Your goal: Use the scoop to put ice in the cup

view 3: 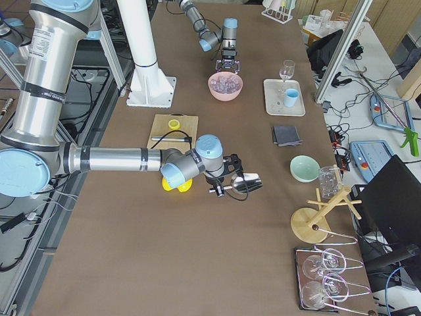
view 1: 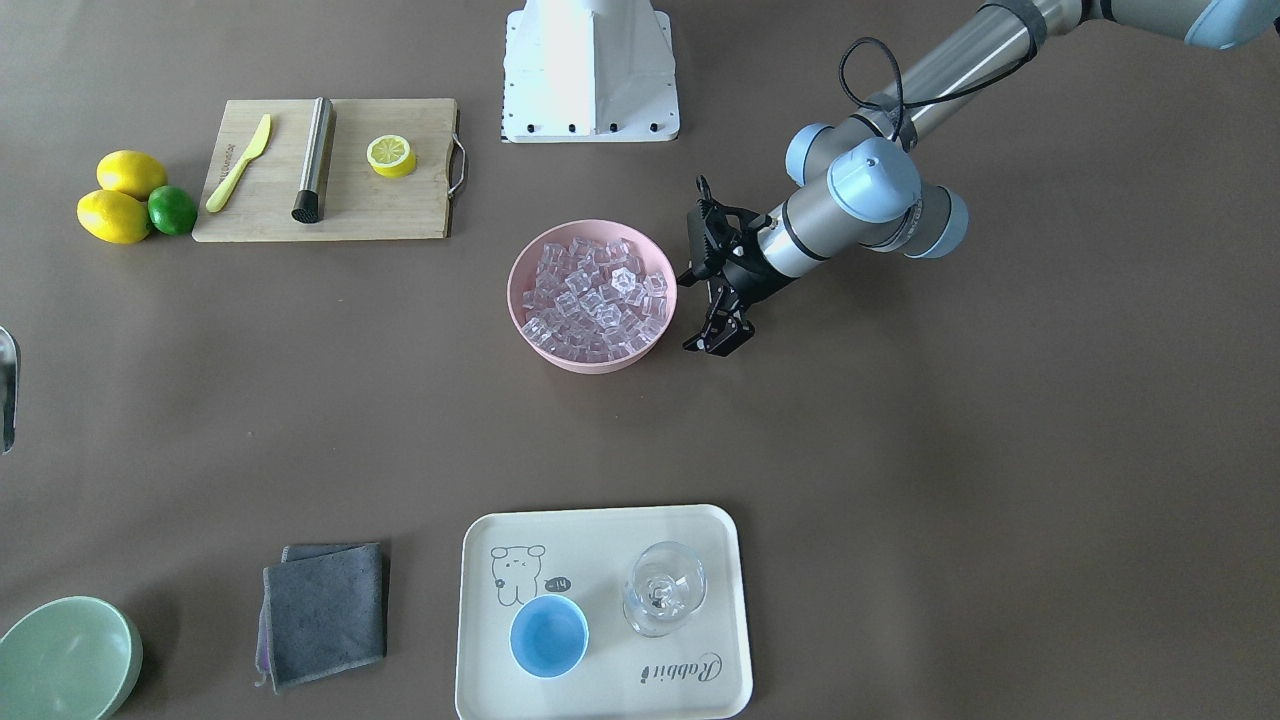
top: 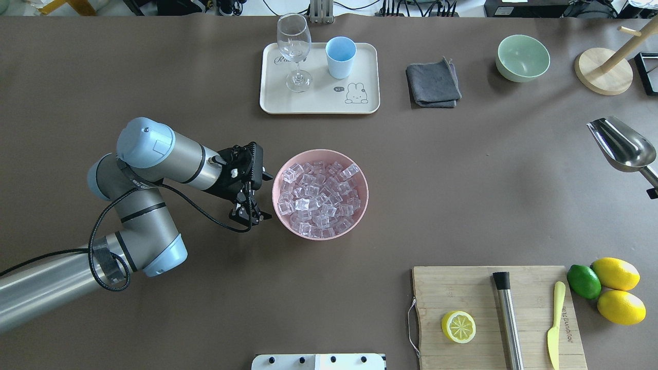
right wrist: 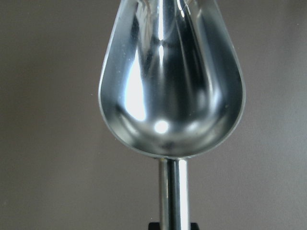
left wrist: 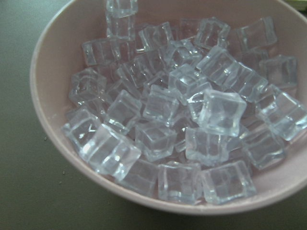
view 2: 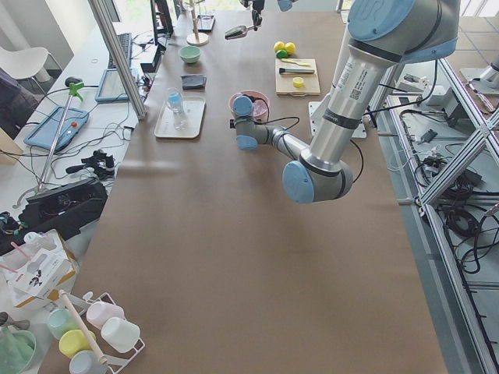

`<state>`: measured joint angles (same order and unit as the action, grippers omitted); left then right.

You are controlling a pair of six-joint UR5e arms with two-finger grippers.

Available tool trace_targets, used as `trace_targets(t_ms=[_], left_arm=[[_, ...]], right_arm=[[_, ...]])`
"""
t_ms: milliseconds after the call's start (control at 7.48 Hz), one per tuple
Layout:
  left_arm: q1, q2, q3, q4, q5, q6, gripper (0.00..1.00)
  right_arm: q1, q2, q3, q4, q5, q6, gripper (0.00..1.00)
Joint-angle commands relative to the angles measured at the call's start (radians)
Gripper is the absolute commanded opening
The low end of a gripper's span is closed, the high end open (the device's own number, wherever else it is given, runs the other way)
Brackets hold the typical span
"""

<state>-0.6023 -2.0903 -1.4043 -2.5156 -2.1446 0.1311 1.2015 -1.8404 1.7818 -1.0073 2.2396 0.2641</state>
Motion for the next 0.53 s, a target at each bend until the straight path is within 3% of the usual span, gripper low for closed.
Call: trace_targets(t_ms=[0,401], left_arm=[[0.025,0.010,0.004,-0.058,0.003,-0.047,0.98],[0.041,0.022,0.001,-0.091,0.032,-0.111,0.98]], right_arm=[[0.029,0.010,0.042,-0.033,0.009,-0.046,0.00],[0.033,0.010,0.123,-0.103,0.021,-0.138,0.00]])
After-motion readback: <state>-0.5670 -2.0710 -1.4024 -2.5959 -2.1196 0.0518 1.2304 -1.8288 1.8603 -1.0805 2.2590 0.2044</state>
